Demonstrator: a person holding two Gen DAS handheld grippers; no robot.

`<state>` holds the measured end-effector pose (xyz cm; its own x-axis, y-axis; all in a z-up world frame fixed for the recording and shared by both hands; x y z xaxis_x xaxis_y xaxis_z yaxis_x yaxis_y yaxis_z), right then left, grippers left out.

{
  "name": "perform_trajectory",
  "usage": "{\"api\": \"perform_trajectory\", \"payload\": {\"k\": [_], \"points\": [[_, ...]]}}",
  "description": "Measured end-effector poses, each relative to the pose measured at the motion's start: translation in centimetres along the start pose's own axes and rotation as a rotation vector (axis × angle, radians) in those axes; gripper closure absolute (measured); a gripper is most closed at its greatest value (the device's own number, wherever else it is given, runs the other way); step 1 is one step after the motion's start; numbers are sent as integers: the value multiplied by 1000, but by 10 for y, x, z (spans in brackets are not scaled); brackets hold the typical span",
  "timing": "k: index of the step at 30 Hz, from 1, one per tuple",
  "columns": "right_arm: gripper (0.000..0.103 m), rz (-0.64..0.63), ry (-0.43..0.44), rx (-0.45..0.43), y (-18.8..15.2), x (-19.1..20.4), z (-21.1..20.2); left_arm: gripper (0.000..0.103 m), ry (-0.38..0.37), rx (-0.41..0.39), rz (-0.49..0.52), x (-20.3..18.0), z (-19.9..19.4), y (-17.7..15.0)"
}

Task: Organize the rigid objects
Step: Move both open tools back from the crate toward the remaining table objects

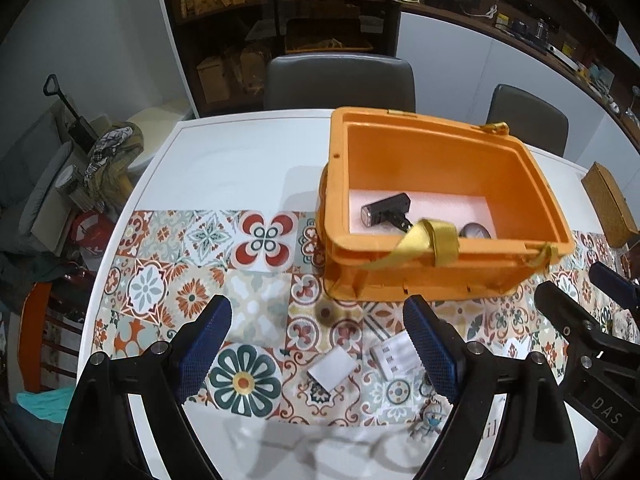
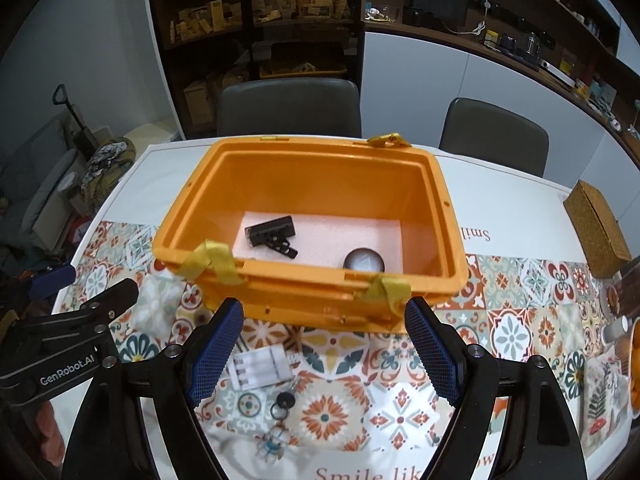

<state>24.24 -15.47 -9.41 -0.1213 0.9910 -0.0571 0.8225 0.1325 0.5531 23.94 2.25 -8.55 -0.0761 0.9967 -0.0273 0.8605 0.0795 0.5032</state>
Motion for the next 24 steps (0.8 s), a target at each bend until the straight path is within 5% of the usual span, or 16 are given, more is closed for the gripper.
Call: {"api": "perform_trajectory", "payload": {"k": [24], "points": [[24, 32, 64, 69, -68, 18, 12, 15, 28, 101, -10, 16, 19, -69]]}}
Point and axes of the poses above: each gripper's, at about its wrist camera, not at the fingertips, and z roughly the way its jaws point, x to its left, y to its top, the point moved 8 cm from there along z, roughly the way its jaws point, and after that the axes turned 6 degrees about -z, right-handed, at the moved point
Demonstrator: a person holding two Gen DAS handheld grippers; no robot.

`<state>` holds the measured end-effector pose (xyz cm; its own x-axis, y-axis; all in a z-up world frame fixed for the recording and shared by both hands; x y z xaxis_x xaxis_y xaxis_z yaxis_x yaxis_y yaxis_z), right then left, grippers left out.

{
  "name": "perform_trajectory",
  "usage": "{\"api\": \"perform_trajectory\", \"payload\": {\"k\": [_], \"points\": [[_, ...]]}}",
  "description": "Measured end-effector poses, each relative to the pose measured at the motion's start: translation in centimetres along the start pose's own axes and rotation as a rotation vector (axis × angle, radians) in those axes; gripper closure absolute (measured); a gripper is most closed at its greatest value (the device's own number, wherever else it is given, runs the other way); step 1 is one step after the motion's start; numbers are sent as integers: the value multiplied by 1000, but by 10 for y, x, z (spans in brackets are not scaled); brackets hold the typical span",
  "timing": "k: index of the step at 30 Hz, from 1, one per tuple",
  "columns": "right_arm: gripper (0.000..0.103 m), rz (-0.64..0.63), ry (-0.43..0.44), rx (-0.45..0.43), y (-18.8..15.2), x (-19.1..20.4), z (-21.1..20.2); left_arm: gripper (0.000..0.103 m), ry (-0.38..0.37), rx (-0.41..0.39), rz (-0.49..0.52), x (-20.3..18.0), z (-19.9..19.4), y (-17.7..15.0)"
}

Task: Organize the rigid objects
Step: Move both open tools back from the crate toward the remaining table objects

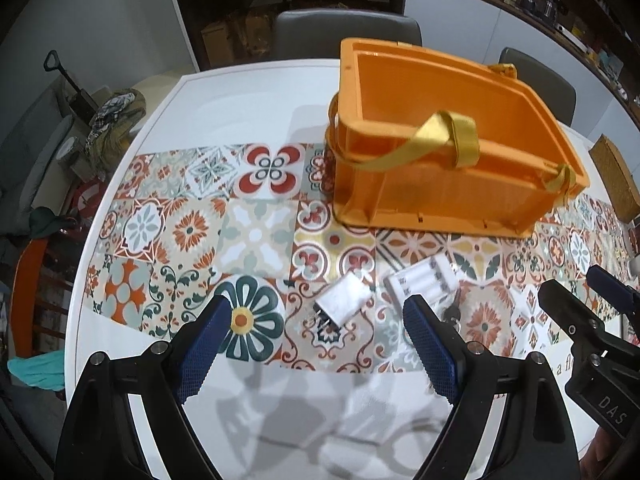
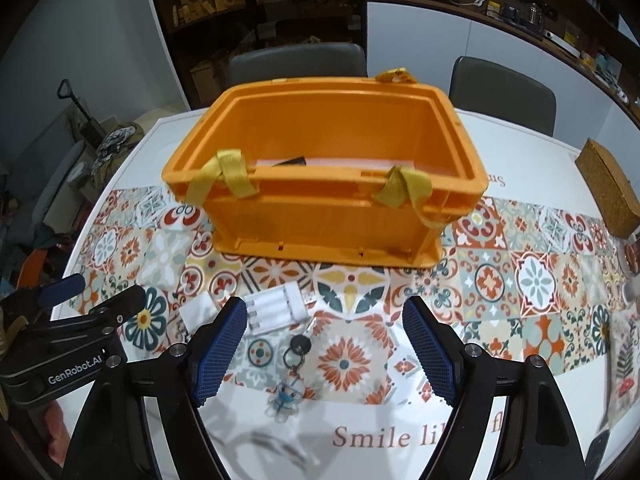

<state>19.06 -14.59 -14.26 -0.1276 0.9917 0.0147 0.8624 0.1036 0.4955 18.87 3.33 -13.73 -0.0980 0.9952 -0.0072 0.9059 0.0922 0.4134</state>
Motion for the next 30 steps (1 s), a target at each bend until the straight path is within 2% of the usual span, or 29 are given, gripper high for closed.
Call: {"api": "perform_trajectory", "payload": {"k": [22, 30], "points": [[34, -9, 62, 126, -60, 22, 31, 15, 5, 100, -6, 11, 26, -57], [38, -36, 72, 146, -76, 32, 40, 15, 13, 133, -6, 13, 38, -76]]}}
Point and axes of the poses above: each gripper's, at about its wrist camera, not at the fingertips, and z roughly the way its jaws point, x to its left, y to its top, the point moved 8 cm from there along z, roughly the way its jaws point, and after that the axes turned 6 degrees about -z, right-handed, at the moved point
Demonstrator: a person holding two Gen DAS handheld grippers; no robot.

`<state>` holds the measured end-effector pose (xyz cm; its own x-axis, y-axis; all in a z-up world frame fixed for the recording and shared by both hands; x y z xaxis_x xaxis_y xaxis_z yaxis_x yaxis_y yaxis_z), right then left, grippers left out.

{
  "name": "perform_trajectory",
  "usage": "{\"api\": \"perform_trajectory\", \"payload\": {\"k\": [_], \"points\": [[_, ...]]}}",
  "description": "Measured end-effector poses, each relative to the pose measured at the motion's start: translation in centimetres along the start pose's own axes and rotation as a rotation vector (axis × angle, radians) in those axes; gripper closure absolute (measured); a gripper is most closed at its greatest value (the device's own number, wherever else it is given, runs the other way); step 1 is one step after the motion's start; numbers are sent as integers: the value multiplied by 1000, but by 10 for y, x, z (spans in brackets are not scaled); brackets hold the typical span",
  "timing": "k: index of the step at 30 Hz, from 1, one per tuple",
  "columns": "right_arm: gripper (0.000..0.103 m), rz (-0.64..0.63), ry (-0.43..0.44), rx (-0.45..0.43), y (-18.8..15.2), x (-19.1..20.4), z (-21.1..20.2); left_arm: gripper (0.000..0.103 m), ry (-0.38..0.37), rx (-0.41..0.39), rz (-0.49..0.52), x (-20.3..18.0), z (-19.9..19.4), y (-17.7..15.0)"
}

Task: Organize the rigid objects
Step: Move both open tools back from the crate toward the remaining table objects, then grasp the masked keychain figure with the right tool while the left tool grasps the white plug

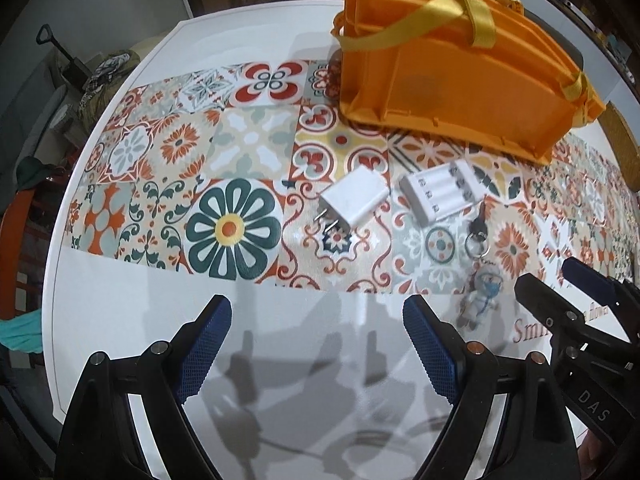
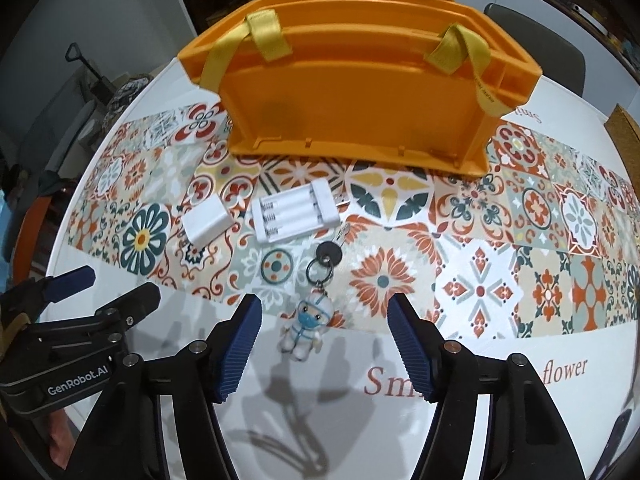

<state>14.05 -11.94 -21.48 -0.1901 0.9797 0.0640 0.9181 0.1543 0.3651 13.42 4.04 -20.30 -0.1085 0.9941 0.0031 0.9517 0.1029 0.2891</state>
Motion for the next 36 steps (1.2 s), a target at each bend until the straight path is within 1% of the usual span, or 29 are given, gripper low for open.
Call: {"api": "perform_trajectory", "payload": {"k": [11, 26, 31, 36], "points": [[44, 13, 13, 39, -13, 2, 23, 15, 21, 37, -15, 1, 18, -10], [49, 17, -1, 67, -13, -1, 50, 15, 32, 79, -17, -1, 38, -14], [50, 0, 1, 77, -13, 3, 57, 15, 38, 80, -11, -1, 42, -14], [54, -11, -3, 81, -12, 7, 62, 15, 36, 91, -10, -4, 47, -14]]}}
Point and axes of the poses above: each gripper's, at about its wrist camera, not at the fingertips, and z roughly the way its jaws point, x to its left, y to its top, the point moved 8 cm from there along z, roughly the way its jaws point, and after that the axes turned 6 degrees about -z, right-handed, at the moved point
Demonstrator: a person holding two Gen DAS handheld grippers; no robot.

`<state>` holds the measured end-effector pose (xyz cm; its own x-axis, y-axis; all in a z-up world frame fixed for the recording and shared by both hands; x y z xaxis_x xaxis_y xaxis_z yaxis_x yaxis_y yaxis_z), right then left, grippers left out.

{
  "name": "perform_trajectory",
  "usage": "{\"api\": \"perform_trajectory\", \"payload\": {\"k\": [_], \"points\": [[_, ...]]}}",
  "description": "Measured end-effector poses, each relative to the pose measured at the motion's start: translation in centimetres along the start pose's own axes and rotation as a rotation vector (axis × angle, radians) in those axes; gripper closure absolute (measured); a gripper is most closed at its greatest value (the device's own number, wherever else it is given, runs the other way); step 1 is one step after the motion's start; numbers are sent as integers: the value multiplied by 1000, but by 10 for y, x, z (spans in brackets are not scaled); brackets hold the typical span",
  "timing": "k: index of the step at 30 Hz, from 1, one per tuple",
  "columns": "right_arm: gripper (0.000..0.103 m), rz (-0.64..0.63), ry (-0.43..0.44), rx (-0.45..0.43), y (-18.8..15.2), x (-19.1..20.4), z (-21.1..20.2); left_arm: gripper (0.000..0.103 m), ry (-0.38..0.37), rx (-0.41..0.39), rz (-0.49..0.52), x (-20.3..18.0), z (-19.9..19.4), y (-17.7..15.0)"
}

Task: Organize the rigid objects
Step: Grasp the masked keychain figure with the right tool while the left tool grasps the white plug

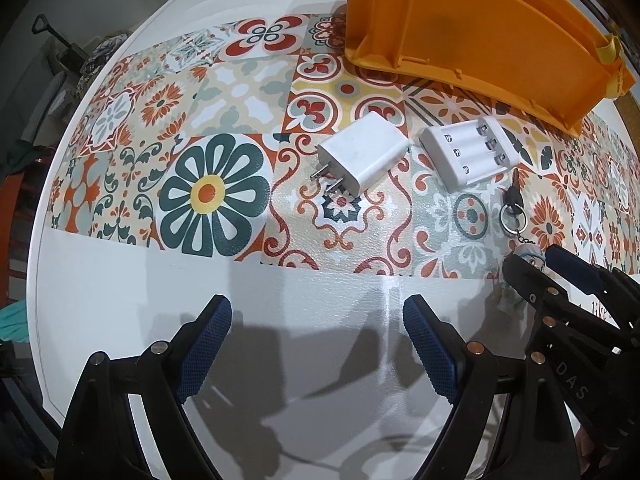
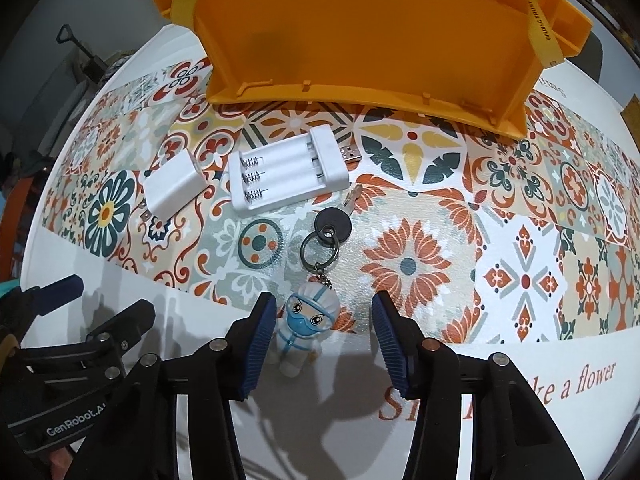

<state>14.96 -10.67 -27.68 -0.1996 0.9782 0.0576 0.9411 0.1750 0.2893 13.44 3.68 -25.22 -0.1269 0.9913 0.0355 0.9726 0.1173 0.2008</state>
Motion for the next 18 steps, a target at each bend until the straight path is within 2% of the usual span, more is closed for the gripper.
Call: {"api": "perform_trajectory", "payload": {"k": [3, 8, 18], "points": [[58, -6, -5, 1, 1, 1, 2, 15, 2, 2, 1, 0, 2, 1], [75, -13, 6, 2, 1, 3, 7, 15, -1, 3, 3, -1, 3, 0], [75, 13, 20, -10, -4, -5, -2, 15, -47, 7, -22, -5, -1, -1]]}}
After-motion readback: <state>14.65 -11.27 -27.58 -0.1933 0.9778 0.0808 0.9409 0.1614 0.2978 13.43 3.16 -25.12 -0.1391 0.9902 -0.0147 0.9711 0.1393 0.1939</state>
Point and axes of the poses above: each gripper's, at about its wrist camera, not at the fingertips, and z roughly the way its jaws point, x to its left, y to its top, the point moved 8 cm from there along z, roughly the way its jaws point, and after that the axes turned 6 degrees about -z, right-handed, at the moved point
